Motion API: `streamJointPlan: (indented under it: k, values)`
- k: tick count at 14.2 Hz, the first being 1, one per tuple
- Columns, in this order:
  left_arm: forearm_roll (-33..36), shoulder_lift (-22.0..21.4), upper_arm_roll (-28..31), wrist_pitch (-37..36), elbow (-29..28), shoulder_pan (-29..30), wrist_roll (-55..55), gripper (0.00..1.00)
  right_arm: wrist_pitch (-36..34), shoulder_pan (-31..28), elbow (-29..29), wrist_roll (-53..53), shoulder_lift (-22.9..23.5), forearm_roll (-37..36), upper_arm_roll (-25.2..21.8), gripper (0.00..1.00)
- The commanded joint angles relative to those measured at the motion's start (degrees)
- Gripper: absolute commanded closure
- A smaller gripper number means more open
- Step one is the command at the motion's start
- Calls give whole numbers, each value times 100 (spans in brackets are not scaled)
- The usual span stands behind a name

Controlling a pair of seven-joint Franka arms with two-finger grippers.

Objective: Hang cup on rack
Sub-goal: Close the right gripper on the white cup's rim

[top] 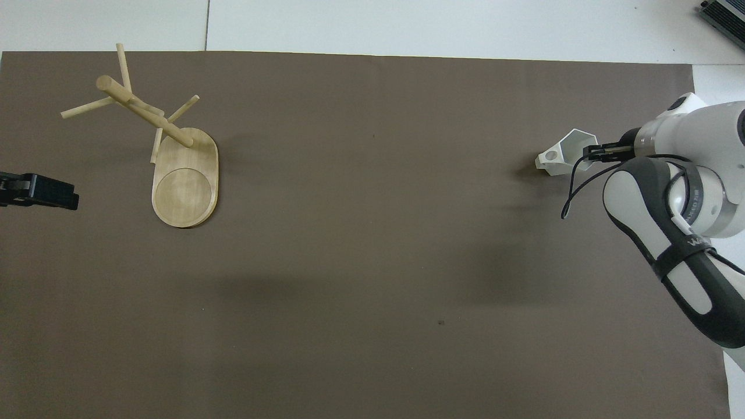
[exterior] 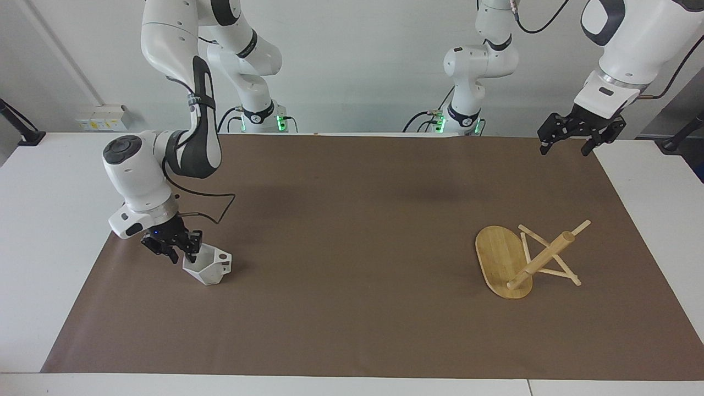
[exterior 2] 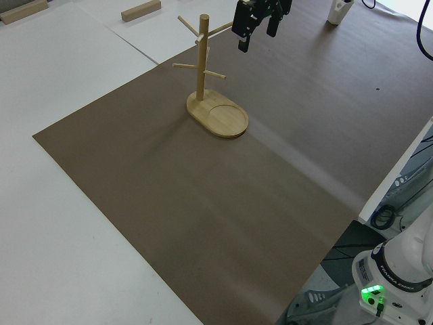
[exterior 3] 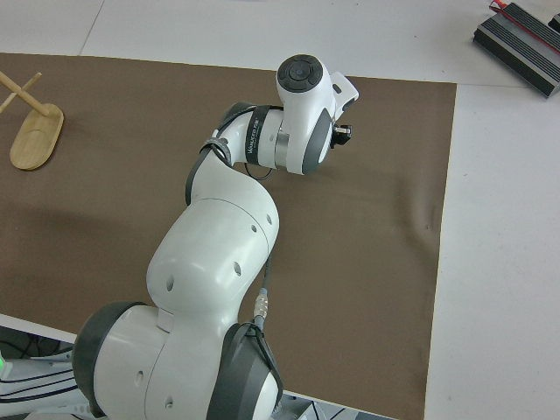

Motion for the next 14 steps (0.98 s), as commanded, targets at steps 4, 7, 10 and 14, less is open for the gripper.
streamJointPlan:
  k: [4, 7, 10, 14]
  values:
    - [-38, -98, -23, -60, -87, 47, -31, 0, -117, -29, 34, -116, -42, -3, 31, 73]
    - [-38, -98, -23, -60, -79, 47, -31, 0, -99, -29, 34, -116, -42, -3, 31, 81]
    - [-38, -98, -23, -60, -87, 47, -22, 0, -108, -29, 87, -116, -25, 6, 31, 94]
    - [-38, -98, -23, -60, -79, 47, -31, 0, -108, -29, 96, -116, -25, 6, 31, 100]
